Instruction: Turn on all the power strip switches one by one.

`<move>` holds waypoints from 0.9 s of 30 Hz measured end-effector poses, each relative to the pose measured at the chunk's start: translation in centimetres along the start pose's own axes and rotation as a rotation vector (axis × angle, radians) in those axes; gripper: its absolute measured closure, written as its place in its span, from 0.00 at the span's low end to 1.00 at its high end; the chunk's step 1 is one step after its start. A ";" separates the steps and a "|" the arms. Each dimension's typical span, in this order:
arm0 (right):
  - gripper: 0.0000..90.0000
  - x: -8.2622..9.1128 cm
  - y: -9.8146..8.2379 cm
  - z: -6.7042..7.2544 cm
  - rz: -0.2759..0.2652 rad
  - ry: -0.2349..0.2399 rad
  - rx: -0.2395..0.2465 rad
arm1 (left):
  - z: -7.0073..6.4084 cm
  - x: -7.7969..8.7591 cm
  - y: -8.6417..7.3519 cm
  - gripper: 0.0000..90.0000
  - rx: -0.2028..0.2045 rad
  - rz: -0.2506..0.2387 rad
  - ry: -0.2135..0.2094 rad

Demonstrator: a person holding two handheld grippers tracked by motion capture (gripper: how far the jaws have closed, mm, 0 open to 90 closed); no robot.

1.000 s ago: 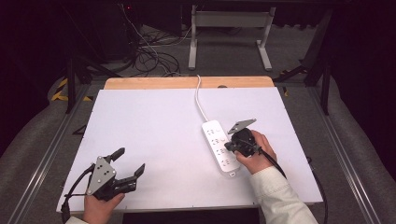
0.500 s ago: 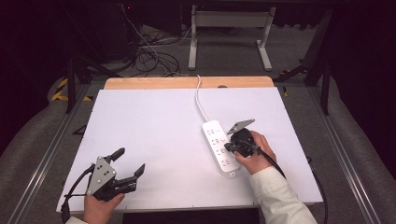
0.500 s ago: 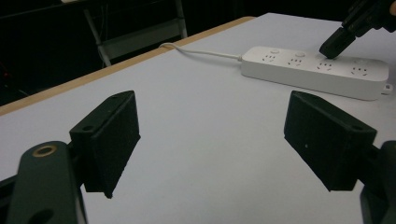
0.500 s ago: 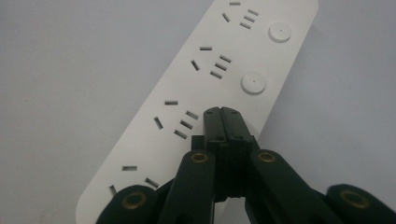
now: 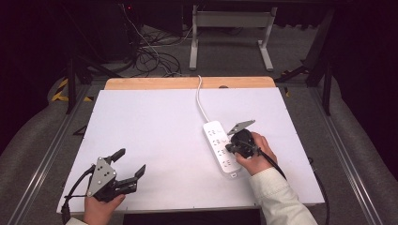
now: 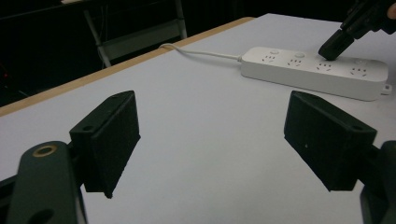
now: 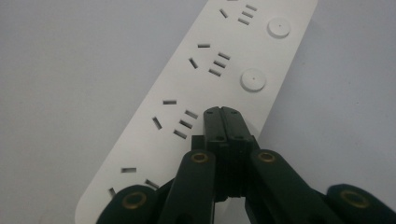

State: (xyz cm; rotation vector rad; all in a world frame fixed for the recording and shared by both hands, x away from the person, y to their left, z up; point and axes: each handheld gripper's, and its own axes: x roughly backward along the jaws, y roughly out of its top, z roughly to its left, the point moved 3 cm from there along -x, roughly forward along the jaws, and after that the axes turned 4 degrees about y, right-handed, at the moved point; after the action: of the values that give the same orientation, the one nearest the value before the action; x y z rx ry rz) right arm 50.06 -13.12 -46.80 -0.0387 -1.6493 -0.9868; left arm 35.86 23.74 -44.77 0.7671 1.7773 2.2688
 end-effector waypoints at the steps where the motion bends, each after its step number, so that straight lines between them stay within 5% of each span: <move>1: 1.00 0.0 0.0 0.0 -0.001 0.000 0.000 | 0.0 0.0 0.0 0.20 0.000 0.000 0.001; 11: 1.00 -0.1 0.1 -0.1 0.010 0.008 -0.011 | 0.0 0.0 0.0 0.21 0.001 -0.001 0.000; 17: 1.00 2.6 1.2 0.6 -0.164 0.004 0.022 | 0.1 -0.2 0.0 0.21 0.005 0.002 0.003; 27: 1.00 3.0 2.0 0.0 -0.192 -0.024 0.015 | 0.1 -0.2 0.0 0.21 0.005 0.004 0.006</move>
State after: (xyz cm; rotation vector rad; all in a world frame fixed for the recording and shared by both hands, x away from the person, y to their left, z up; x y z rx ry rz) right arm 50.01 -13.18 -43.26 0.1202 -1.7052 -1.1222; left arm 36.03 23.74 -44.82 0.7668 1.7865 2.2720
